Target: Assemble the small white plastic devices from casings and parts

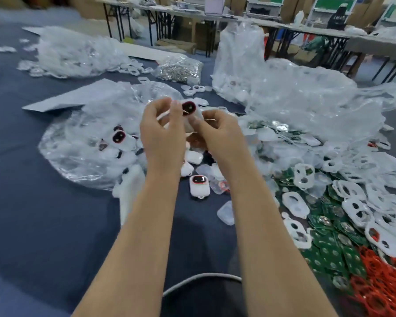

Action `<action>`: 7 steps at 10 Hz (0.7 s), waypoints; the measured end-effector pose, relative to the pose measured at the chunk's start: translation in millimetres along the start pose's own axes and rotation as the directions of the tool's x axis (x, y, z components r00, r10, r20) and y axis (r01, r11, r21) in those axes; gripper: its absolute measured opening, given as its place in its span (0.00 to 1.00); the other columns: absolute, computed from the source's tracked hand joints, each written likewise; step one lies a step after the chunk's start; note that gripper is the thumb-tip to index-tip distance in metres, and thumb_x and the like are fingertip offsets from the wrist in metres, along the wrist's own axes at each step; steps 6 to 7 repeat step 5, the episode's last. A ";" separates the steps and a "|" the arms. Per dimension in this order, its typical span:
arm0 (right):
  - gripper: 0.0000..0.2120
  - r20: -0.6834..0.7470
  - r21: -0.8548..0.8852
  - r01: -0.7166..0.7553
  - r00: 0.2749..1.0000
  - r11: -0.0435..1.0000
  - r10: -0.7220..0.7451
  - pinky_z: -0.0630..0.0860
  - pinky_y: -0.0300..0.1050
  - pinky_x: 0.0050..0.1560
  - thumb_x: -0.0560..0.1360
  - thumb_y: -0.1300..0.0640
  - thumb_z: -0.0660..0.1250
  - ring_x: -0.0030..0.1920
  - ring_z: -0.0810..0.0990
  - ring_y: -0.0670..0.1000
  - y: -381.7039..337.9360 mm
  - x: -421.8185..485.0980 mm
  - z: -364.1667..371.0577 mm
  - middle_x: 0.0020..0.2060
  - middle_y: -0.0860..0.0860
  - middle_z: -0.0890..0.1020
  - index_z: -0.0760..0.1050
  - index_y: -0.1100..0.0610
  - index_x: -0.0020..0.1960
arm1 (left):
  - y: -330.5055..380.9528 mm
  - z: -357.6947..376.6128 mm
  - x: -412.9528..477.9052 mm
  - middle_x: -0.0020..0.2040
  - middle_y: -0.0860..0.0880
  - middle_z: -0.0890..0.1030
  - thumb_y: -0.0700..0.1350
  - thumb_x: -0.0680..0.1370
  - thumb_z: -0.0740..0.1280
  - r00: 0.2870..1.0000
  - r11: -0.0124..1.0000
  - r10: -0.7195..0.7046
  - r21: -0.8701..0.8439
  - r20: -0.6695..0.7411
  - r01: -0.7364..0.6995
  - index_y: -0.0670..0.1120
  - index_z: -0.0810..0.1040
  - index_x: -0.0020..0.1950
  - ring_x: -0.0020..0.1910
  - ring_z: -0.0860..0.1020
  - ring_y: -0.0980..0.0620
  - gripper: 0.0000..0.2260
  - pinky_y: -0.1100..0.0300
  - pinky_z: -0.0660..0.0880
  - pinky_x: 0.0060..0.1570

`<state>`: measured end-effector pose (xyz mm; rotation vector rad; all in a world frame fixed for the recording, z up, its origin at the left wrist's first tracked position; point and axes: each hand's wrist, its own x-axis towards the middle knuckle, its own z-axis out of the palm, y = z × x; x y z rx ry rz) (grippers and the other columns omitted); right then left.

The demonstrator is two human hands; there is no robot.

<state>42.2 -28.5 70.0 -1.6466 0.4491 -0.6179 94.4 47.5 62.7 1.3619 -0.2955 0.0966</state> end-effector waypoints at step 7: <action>0.19 -0.080 -0.535 -0.034 0.997 0.844 -0.010 0.62 0.30 0.46 0.77 0.66 0.57 0.55 0.74 0.54 39.2 53.1 117.8 0.64 0.59 0.70 0.67 0.60 0.68 | -21.5 -85.4 61.0 0.57 0.43 0.78 0.40 0.79 0.60 0.931 0.947 -0.318 -0.103 -0.180 0.303 0.44 0.74 0.59 0.39 0.72 0.59 0.10 0.67 0.70 0.39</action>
